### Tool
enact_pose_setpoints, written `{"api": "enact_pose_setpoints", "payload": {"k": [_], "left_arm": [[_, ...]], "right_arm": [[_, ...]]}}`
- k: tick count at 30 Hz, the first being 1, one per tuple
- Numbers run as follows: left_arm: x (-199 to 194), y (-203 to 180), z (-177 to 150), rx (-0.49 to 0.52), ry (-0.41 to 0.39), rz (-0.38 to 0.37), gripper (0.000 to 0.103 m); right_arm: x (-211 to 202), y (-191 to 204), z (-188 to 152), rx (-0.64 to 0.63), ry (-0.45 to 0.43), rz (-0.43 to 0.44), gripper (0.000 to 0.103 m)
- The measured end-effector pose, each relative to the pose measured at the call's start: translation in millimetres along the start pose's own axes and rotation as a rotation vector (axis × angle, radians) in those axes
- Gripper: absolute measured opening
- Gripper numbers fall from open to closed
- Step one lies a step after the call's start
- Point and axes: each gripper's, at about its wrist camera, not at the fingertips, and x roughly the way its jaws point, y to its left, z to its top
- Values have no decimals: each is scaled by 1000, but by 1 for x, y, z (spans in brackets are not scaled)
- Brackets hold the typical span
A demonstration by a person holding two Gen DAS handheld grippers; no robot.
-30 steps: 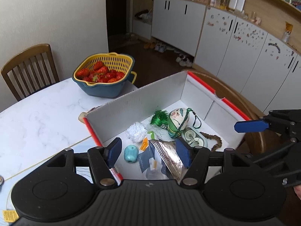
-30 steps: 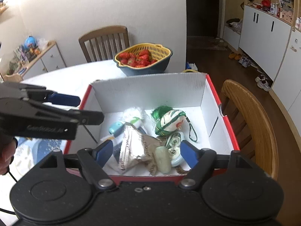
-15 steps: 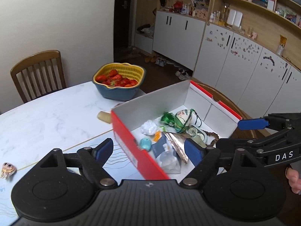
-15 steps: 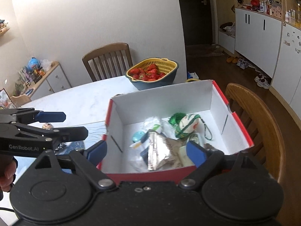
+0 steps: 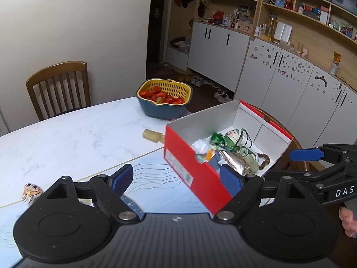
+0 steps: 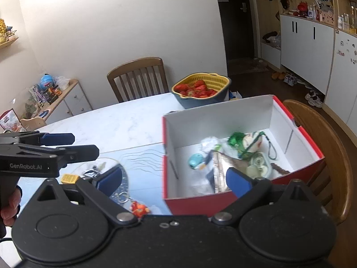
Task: Organize objects
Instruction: 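Withdraw both tools from the shoebox toward the yellow box and red horse keychain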
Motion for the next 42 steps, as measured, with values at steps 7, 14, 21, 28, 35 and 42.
{"api": "enact_pose_setpoints", "payload": {"k": [7,14,21,28,35,42], "left_arm": [[-16,33,-10,-30,-14,7,100],[-27,73,-24,-54,-31,57,103],[-28,122,-48,-95,-6,143,103],[-20,168,-74,-113,-6,219,103],[6,194,-103,-118,43,238,103],[30,200,-121,-109,93,226,103]], "right_arm": [[6,34,-7,-13,6,11,99],[18,67,-14,-56,14,-3,99],[37,89,-23,-60,51,2,99],[61,108,-41,-73,89,-21,99],[93,110,-64,-60,139,-91,96],[118,104,-82,-23,153,-152,93]]}}
